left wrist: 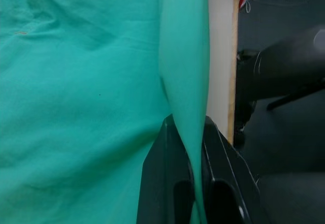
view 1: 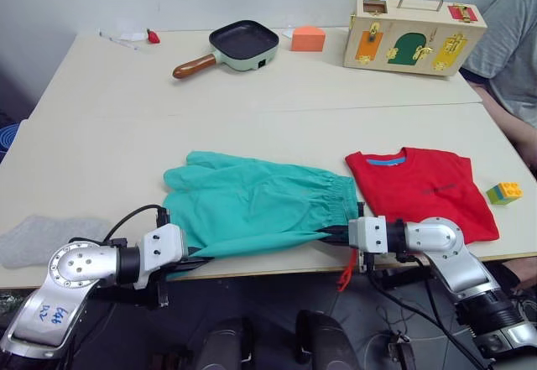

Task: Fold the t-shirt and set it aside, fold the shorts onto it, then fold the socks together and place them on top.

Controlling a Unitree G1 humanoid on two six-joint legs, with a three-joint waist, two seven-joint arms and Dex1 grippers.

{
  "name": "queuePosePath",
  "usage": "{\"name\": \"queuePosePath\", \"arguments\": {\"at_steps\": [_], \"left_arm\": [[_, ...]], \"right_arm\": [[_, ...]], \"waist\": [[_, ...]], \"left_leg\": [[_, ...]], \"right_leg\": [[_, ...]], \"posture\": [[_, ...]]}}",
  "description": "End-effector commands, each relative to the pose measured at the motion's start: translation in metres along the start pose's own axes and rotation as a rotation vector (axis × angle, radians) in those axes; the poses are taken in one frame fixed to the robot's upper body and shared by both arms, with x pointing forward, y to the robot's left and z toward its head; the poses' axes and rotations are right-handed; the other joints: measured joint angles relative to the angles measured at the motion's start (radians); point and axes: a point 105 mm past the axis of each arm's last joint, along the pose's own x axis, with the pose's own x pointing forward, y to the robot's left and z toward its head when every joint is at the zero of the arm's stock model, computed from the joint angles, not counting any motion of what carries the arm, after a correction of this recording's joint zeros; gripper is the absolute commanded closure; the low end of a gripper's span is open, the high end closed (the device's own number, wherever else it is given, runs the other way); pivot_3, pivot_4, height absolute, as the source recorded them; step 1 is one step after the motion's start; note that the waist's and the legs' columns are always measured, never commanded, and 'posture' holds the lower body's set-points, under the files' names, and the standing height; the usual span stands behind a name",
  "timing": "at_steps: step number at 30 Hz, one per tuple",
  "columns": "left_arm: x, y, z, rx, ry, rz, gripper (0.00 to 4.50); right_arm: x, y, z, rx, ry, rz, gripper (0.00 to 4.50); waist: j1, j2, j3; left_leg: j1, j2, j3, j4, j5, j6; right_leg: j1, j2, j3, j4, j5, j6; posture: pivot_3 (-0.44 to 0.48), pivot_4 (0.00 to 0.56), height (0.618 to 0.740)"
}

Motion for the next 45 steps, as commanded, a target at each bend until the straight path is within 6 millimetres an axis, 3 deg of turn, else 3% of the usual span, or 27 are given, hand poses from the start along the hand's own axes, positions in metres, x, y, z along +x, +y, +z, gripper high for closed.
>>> {"name": "queuePosePath", "arguments": {"at_steps": [1, 5, 8, 10, 12, 15, 19, 23, 30, 37, 45], "left_arm": [[-0.005, 0.002, 0.004, -0.023, -0.015, 0.028, 3.83], [-0.012, -0.005, 0.008, -0.078, -0.090, -0.064, 2.63], [-0.031, -0.005, 0.017, -0.142, -0.166, -0.156, 1.69], [-0.041, 0.004, 0.024, -0.172, -0.195, -0.177, 1.65], [-0.046, 0.015, 0.031, -0.181, -0.224, -0.186, 1.65], [-0.041, 0.035, 0.043, -0.149, -0.278, -0.170, 2.04], [-0.016, 0.058, 0.046, -0.058, -0.284, -0.147, 3.16], [0.016, 0.068, 0.048, 0.018, -0.286, -0.173, 4.45], [0.054, 0.089, 0.038, 0.122, -0.255, -0.104, 4.48], [0.071, 0.108, 0.032, 0.135, -0.252, -0.004, 4.48], [0.076, 0.102, 0.025, 0.107, -0.266, -0.008, 4.48]], "right_arm": [[-0.023, -0.008, -0.004, 0.030, 0.035, -0.049, 3.74], [-0.039, -0.010, 0.004, 0.124, -0.018, -0.098, 2.41], [-0.057, 0.000, 0.026, 0.394, -0.153, -0.109, 1.39], [-0.068, 0.009, 0.038, 0.587, -0.203, -0.117, 0.56], [-0.075, 0.018, 0.046, 0.729, -0.223, -0.140, 0.13], [-0.083, 0.034, 0.050, 0.965, -0.202, -0.182, 0.00], [-0.076, 0.056, 0.043, 1.230, -0.110, -0.261, 0.00], [-0.060, 0.046, 0.041, 1.381, -0.194, -0.405, 0.00], [-0.044, 0.044, 0.016, 1.538, -0.087, -0.581, 0.00], [-0.031, 0.046, 0.033, 1.661, -0.101, -0.555, 0.00], [-0.038, 0.042, 0.049, 1.689, -0.114, -0.551, 0.00]], "waist": [[0.002, 0.000, 0.000], [0.010, 0.001, 0.000], [0.021, 0.001, 0.001], [0.027, 0.002, 0.001], [0.035, 0.004, 0.001], [0.049, 0.004, 0.001], [0.050, 0.004, 0.000], [0.046, 0.002, -0.001], [0.048, 0.001, -0.001], [0.046, -0.003, -0.004], [0.047, -0.003, -0.004]], "left_leg": [[0.000, 0.000, 0.000, 0.000, 0.000, 0.000], [0.000, 0.000, 0.000, 0.000, 0.000, 0.000], [0.000, 0.001, 0.000, 0.000, -0.001, -0.001], [0.000, 0.003, -0.001, 0.000, -0.002, -0.002], [0.000, 0.003, -0.002, 0.000, -0.002, -0.002], [0.000, 0.003, -0.002, 0.000, -0.004, 0.003], [0.000, 0.002, -0.001, 0.000, -0.004, 0.002], [-0.001, 0.003, 0.001, -0.001, -0.003, 0.000], [-0.002, 0.002, 0.004, -0.001, -0.003, 0.001], [-0.002, 0.002, 0.004, 0.000, -0.002, 0.006], [-0.002, 0.003, 0.004, 0.000, -0.001, 0.010]], "right_leg": [[0.000, 0.000, 0.000, 0.000, 0.000, 0.000], [0.000, 0.000, 0.000, -0.001, 0.000, 0.000], [0.000, 0.000, 0.000, -0.001, -0.001, -0.001], [-0.001, 0.000, -0.001, -0.001, -0.002, -0.004], [0.000, 0.000, -0.001, -0.001, -0.002, -0.004], [0.000, 0.000, -0.001, -0.001, -0.002, -0.004], [0.000, 0.000, 0.000, -0.002, -0.002, -0.004], [0.000, 0.001, -0.001, -0.004, -0.001, -0.003], [-0.002, 0.001, -0.001, -0.004, 0.000, -0.002], [0.000, 0.000, 0.000, -0.006, 0.001, 0.001], [0.000, 0.001, -0.001, -0.007, 0.001, 0.001]], "posture": [[0.000, 0.150, 0.740], [0.000, 0.150, 0.740], [0.000, 0.150, 0.740], [0.000, 0.150, 0.740], [0.000, 0.150, 0.740], [0.000, 0.150, 0.740], [0.000, 0.150, 0.740], [0.000, 0.150, 0.740], [0.000, 0.150, 0.740], [0.000, 0.150, 0.740], [0.000, 0.150, 0.740]]}}
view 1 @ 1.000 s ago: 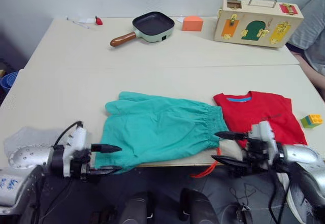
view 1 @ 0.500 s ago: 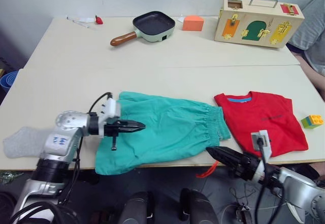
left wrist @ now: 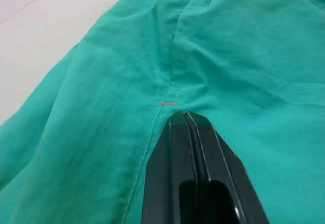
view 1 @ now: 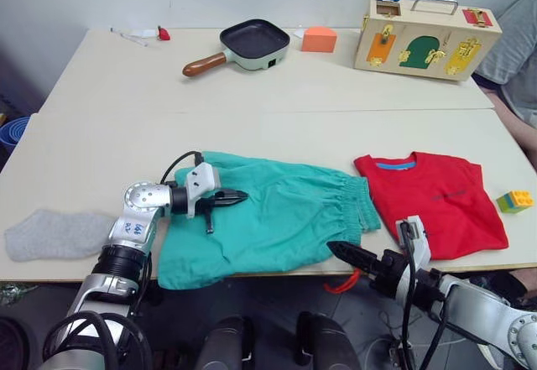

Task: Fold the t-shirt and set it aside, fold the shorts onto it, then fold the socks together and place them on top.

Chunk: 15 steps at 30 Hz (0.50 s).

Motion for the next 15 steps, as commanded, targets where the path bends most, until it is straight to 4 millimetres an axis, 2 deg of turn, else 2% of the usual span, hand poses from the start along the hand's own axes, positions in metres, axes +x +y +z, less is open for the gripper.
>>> {"name": "queuePosePath", "arguments": {"at_steps": [1, 4, 8, 15], "left_arm": [[0.001, -0.005, 0.003, 0.008, -0.030, -0.008, 4.48], [0.002, -0.011, 0.003, 0.006, -0.035, -0.043, 4.48], [0.003, -0.013, 0.002, 0.002, -0.035, -0.064, 4.48], [0.001, -0.018, -0.006, -0.018, -0.011, -0.083, 4.48]], "right_arm": [[-0.004, 0.009, 0.007, -0.001, -0.037, 0.020, 0.00], [0.001, 0.000, 0.004, -0.003, -0.015, -0.011, 0.00], [0.018, -0.018, 0.016, 0.000, -0.112, -0.076, 0.00], [0.043, -0.017, 0.036, 0.058, -0.276, -0.029, 0.00]], "waist": [[0.000, 0.000, 0.000], [0.000, 0.000, 0.000], [-0.001, 0.000, 0.000], [-0.004, -0.003, -0.002]], "left_leg": [[0.000, 0.000, 0.000, 0.000, 0.000, 0.000], [0.000, 0.000, 0.000, 0.000, 0.000, 0.001], [0.000, 0.000, 0.000, 0.001, 0.000, 0.001], [0.000, 0.001, 0.001, 0.001, -0.001, -0.002]], "right_leg": [[0.000, 0.000, 0.000, 0.000, 0.000, 0.000], [0.000, 0.000, 0.000, -0.001, 0.000, 0.001], [0.001, 0.000, 0.000, -0.001, 0.000, 0.001], [0.001, 0.000, 0.000, 0.000, 0.003, 0.000]], "posture": [[0.000, 0.150, 0.740], [0.000, 0.150, 0.740], [0.000, 0.150, 0.740], [0.000, 0.150, 0.740]]}}
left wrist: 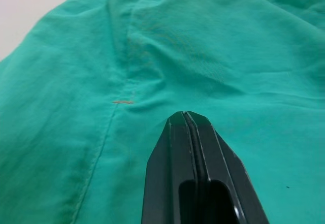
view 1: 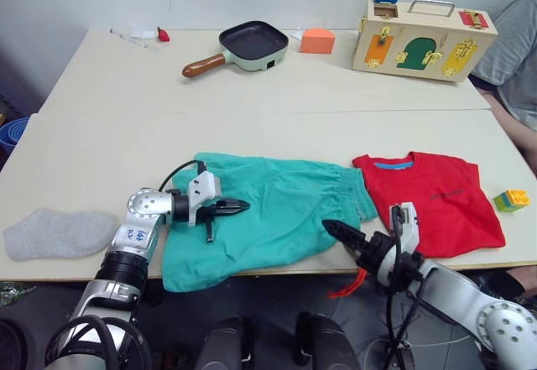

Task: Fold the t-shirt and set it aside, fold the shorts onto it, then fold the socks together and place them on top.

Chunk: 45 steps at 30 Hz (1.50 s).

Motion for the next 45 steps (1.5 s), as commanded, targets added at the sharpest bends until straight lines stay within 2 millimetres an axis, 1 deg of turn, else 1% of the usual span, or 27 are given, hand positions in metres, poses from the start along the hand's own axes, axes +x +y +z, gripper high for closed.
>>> {"name": "queuePosePath", "arguments": {"at_steps": [1, 4, 7, 11, 12, 14, 20, 24, 25, 27, 29, 32, 35, 38, 40, 45], "left_arm": [[-0.002, -0.004, -0.001, 0.015, 0.004, -0.015, 4.48], [-0.004, -0.005, -0.003, 0.006, 0.004, -0.013, 4.48], [-0.008, -0.007, -0.007, 0.001, 0.013, -0.022, 4.48], [-0.011, -0.008, -0.011, 0.000, 0.025, -0.033, 4.48], [-0.011, -0.007, -0.011, -0.006, 0.022, -0.027, 4.50], [-0.012, -0.008, -0.013, -0.010, 0.023, -0.025, 4.50], [-0.021, -0.004, -0.008, -0.025, -0.010, 0.051, 4.50], [-0.026, 0.002, -0.004, -0.037, -0.030, 0.136, 4.50], [-0.027, 0.004, -0.003, -0.040, -0.029, 0.155, 4.50], [-0.028, 0.006, -0.003, -0.048, -0.021, 0.193, 4.50], [-0.028, 0.008, -0.001, -0.065, -0.018, 0.228, 4.50], [-0.027, 0.009, 0.001, -0.102, -0.013, 0.254, 4.50], [-0.027, 0.007, -0.002, -0.134, 0.022, 0.255, 4.50], [-0.028, 0.003, -0.007, -0.169, 0.057, 0.255, 4.50], [-0.032, 0.001, -0.011, -0.189, 0.080, 0.267, 4.50], [-0.041, -0.002, -0.020, -0.210, 0.119, 0.297, 4.50]], "right_arm": [[0.011, -0.011, 0.008, 0.024, -0.081, -0.035, 0.00], [0.025, -0.018, 0.003, -0.008, -0.082, -0.042, 0.00], [0.037, -0.026, 0.010, -0.048, -0.131, -0.069, 0.00], [0.051, -0.031, 0.017, -0.094, -0.165, -0.078, 0.00], [0.054, -0.033, 0.019, -0.108, -0.179, -0.084, 0.19], [0.058, -0.034, 0.023, -0.137, -0.202, -0.076, 0.61], [0.059, -0.022, 0.041, -0.252, -0.332, 0.002, 2.81], [0.053, -0.017, 0.058, -0.352, -0.441, 0.020, 4.20], [0.050, -0.014, 0.061, -0.382, -0.462, 0.030, 4.46], [0.044, -0.006, 0.070, -0.486, -0.524, 0.048, 4.46], [0.038, 0.012, 0.074, -0.653, -0.562, 0.113, 4.46], [0.037, 0.044, 0.066, -0.903, -0.555, 0.251, 4.46], [0.044, 0.079, 0.046, -1.148, -0.506, 0.424, 4.46], [0.049, 0.108, 0.024, -1.314, -0.463, 0.602, 4.46], [0.054, 0.117, 0.008, -1.387, -0.406, 0.700, 4.46], [0.063, 0.125, -0.028, -1.535, -0.246, 0.927, 4.46]], "waist": [[0.000, 0.000, 0.000], [-0.006, -0.001, -0.001], [-0.012, -0.003, -0.003], [-0.023, -0.006, -0.007], [-0.023, -0.007, -0.008], [-0.023, -0.007, -0.008], [-0.024, -0.006, -0.009], [-0.021, -0.006, -0.009], [-0.020, -0.006, -0.008], [-0.020, -0.004, -0.008], [-0.021, -0.003, -0.007], [-0.024, -0.001, -0.006], [-0.034, -0.001, -0.005], [-0.045, -0.001, -0.005], [-0.047, -0.001, -0.005], [-0.048, 0.000, -0.005]], "left_leg": [[0.000, 0.000, 0.000, 0.000, 0.000, 0.000], [0.000, 0.000, 0.000, 0.000, 0.000, 0.000], [0.000, 0.000, 0.000, 0.000, 0.000, -0.001], [0.001, 0.000, 0.000, 0.000, 0.000, -0.001], [0.001, 0.000, 0.000, 0.000, 0.000, -0.001], [0.001, 0.000, 0.000, 0.000, 0.000, -0.001], [0.001, 0.000, 0.000, 0.000, 0.000, -0.002], [0.001, 0.000, 0.000, -0.001, 0.000, -0.003], [0.001, 0.000, 0.000, -0.001, 0.000, -0.003], [0.000, -0.001, 0.000, -0.001, 0.000, -0.002], [-0.001, -0.002, 0.000, -0.001, 0.000, -0.003], [-0.001, -0.002, 0.001, -0.002, 0.000, -0.003], [-0.001, -0.001, 0.002, -0.003, 0.000, -0.003], [0.000, 0.001, 0.002, -0.003, 0.001, -0.003], [0.000, 0.001, 0.002, -0.003, 0.001, -0.003], [0.000, 0.000, 0.003, -0.003, 0.001, -0.003]], "right_leg": [[0.000, 0.000, 0.000, 0.000, 0.000, 0.000], [0.000, 0.000, 0.000, 0.000, 0.000, 0.000], [0.000, 0.000, 0.000, 0.001, 0.000, 0.000], [0.000, 0.000, 0.000, 0.001, 0.001, -0.001], [0.000, 0.000, 0.000, 0.001, 0.001, -0.001], [0.000, 0.000, 0.000, 0.001, 0.001, -0.001], [-0.001, 0.000, 0.000, 0.002, 0.002, -0.002], [-0.001, -0.001, 0.000, 0.002, 0.002, -0.002], [-0.001, -0.001, 0.000, 0.002, 0.002, -0.002], [-0.002, -0.001, 0.000, 0.002, 0.002, -0.001], [-0.002, -0.001, 0.000, 0.002, 0.002, -0.001], [-0.003, 0.000, 0.000, 0.005, 0.002, -0.001], [-0.003, 0.002, 0.000, 0.005, 0.002, -0.001], [-0.003, 0.003, -0.001, 0.006, 0.001, -0.002], [-0.003, 0.003, -0.001, 0.006, 0.001, -0.002], [-0.003, 0.002, -0.001, 0.006, 0.001, -0.002]], "posture": [[0.000, 0.150, 0.740], [0.000, 0.150, 0.740], [0.000, 0.150, 0.740], [0.000, 0.150, 0.740], [0.000, 0.150, 0.740], [0.000, 0.150, 0.740], [0.000, 0.150, 0.740], [0.000, 0.150, 0.740], [0.000, 0.150, 0.740], [0.000, 0.150, 0.740], [0.000, 0.150, 0.740], [0.000, 0.150, 0.740], [0.000, 0.150, 0.740], [0.000, 0.150, 0.740], [0.000, 0.150, 0.740], [0.000, 0.150, 0.740]]}}
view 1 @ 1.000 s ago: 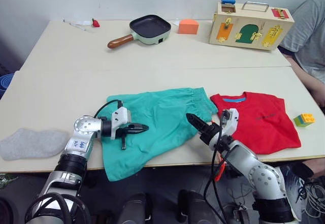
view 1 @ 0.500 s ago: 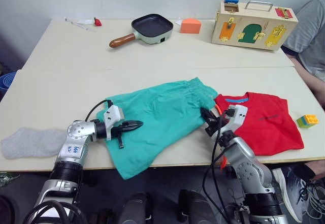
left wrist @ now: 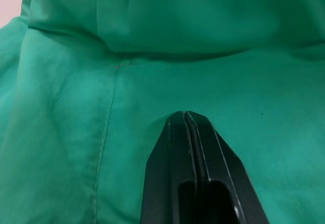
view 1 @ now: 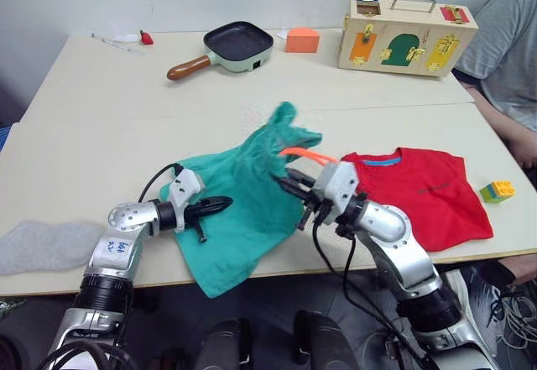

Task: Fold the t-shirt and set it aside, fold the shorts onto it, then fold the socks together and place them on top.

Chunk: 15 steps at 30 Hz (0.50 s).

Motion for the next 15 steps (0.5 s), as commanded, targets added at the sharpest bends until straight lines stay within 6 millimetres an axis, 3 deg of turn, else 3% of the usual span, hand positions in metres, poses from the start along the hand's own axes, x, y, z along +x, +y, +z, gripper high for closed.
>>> {"name": "queuePosePath", "arguments": {"at_steps": [1, 5, 9, 12, 15], "left_arm": [[-0.009, 0.002, -0.012, -0.027, 0.046, 0.036, 4.50], [-0.018, 0.005, -0.014, -0.050, 0.042, 0.071, 4.50], [-0.032, 0.004, -0.007, -0.080, 0.004, 0.081, 4.50], [-0.046, 0.002, -0.001, -0.087, -0.009, 0.078, 4.50], [-0.064, 0.001, 0.013, -0.123, -0.046, 0.066, 4.50]], "right_arm": [[0.011, 0.023, 0.002, -0.072, -0.026, 0.206, 4.46], [0.016, 0.040, -0.017, -0.060, 0.052, 0.369, 4.46], [0.023, 0.036, -0.023, 0.034, 0.086, 0.336, 4.46], [0.022, 0.041, -0.011, 0.137, 0.044, 0.403, 3.76], [0.004, 0.044, 0.009, 0.269, -0.009, 0.562, 2.75]], "waist": [[0.000, 0.000, 0.000], [-0.002, 0.000, 0.000], [-0.004, 0.000, 0.000], [-0.003, 0.000, 0.000], [-0.002, 0.001, 0.001]], "left_leg": [[0.000, 0.000, 0.000, 0.000, 0.000, 0.000], [0.001, 0.000, 0.000, 0.000, 0.000, -0.002], [0.001, 0.000, -0.001, 0.000, -0.001, -0.003], [0.001, 0.001, -0.001, 0.000, -0.002, -0.005], [0.000, 0.001, -0.002, 0.000, -0.002, -0.005]], "right_leg": [[0.000, 0.000, 0.000, 0.000, 0.000, 0.000], [0.000, -0.001, 0.001, 0.001, 0.000, 0.000], [0.000, -0.001, 0.001, 0.002, -0.001, -0.001], [-0.001, -0.001, 0.000, 0.003, -0.001, -0.002], [-0.001, -0.001, 0.000, 0.002, -0.001, -0.002]], "posture": [[0.000, 0.150, 0.740], [0.000, 0.150, 0.740], [0.000, 0.150, 0.740], [0.000, 0.150, 0.740], [0.000, 0.150, 0.740]]}}
